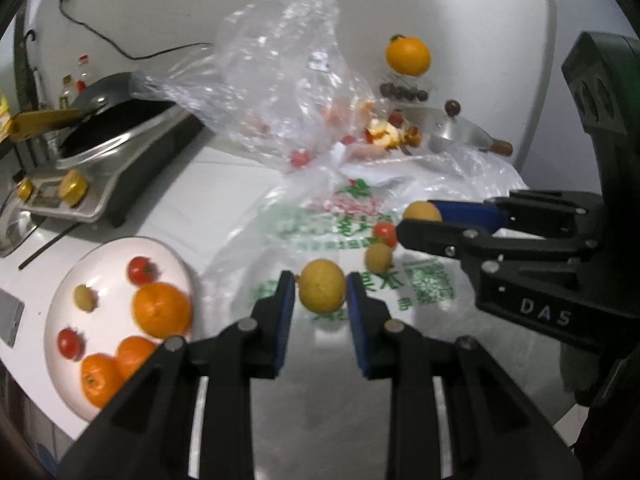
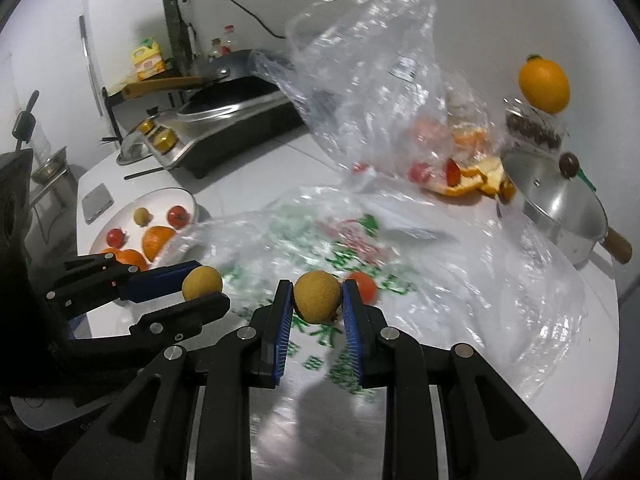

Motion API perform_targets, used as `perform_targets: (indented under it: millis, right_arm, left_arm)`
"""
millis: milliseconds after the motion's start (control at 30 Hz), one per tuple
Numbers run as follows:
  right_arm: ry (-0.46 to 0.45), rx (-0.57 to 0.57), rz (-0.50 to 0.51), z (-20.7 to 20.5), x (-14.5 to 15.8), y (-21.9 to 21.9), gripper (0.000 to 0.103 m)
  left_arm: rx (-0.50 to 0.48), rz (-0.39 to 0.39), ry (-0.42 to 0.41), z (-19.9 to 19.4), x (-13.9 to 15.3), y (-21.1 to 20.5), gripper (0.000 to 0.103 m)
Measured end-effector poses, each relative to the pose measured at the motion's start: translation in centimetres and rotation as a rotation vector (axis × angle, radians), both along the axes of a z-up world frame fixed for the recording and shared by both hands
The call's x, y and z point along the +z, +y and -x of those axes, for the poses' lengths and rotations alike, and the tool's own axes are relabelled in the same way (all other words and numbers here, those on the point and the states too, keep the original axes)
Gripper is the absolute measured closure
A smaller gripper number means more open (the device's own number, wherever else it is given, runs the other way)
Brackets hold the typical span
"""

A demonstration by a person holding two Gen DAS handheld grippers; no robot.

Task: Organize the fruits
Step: 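Carry the yellow fruit in the right gripper while the left carries its yellow fruit to the plate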

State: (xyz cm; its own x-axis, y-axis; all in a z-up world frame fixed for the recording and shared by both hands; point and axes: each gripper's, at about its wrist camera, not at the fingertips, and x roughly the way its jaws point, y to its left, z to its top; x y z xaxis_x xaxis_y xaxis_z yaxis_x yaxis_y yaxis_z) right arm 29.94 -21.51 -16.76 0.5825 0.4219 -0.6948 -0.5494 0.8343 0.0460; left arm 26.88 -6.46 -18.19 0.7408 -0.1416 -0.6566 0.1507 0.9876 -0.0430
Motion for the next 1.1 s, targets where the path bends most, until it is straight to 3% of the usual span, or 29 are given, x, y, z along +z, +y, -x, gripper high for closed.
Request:
perform_targets:
  millis: [1100]
  right_arm:
    - [-0.032,0.214,0.054,2.8,1.1,14.1,0.076]
  left_arm:
    - [0.238,0.077,-0.024,3.5,-0.7,13.8,0.076]
